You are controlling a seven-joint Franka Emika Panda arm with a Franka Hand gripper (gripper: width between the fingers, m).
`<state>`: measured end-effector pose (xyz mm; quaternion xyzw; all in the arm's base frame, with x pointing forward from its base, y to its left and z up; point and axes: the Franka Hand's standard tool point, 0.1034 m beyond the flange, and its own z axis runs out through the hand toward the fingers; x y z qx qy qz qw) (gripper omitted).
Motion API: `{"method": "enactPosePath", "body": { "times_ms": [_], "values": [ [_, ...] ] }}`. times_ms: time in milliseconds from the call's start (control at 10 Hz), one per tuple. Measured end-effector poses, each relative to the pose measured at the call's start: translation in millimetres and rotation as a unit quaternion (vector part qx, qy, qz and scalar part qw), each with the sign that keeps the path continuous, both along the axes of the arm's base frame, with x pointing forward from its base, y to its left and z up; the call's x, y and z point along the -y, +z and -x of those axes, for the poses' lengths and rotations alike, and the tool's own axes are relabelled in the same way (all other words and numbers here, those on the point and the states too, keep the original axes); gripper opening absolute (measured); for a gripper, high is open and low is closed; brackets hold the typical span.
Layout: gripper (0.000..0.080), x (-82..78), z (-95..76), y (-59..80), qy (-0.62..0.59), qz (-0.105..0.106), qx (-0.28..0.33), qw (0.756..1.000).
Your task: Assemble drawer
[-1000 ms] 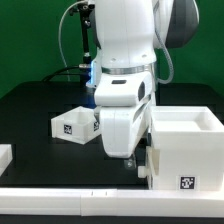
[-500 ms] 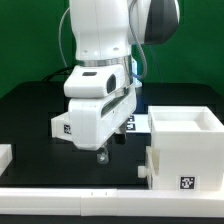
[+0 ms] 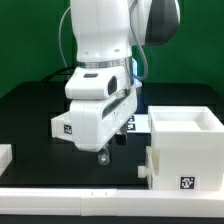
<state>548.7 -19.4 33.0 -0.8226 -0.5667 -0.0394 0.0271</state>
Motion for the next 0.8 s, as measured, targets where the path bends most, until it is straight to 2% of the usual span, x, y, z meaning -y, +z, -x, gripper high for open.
{"method": "enactPosePath", "body": {
  "times_ms": [100,200,400,600,800],
  "values": [
    [0.0649,7.5,7.4,8.1,0.004,0.004,0.002,1.000],
    [0.0649,14.9,24.3,23.4,0.000,0.010,0.002,1.000],
    [0.0649,19.0,53.4,54.1,-0.034,0.023,0.005,0.999],
    [0.0649,18.7,50.9,43.6,-0.033,0.019,-0.001,0.999],
    [0.0649,18.7,51.7,43.2,-0.033,0.019,-0.002,0.999]
  ]
}}
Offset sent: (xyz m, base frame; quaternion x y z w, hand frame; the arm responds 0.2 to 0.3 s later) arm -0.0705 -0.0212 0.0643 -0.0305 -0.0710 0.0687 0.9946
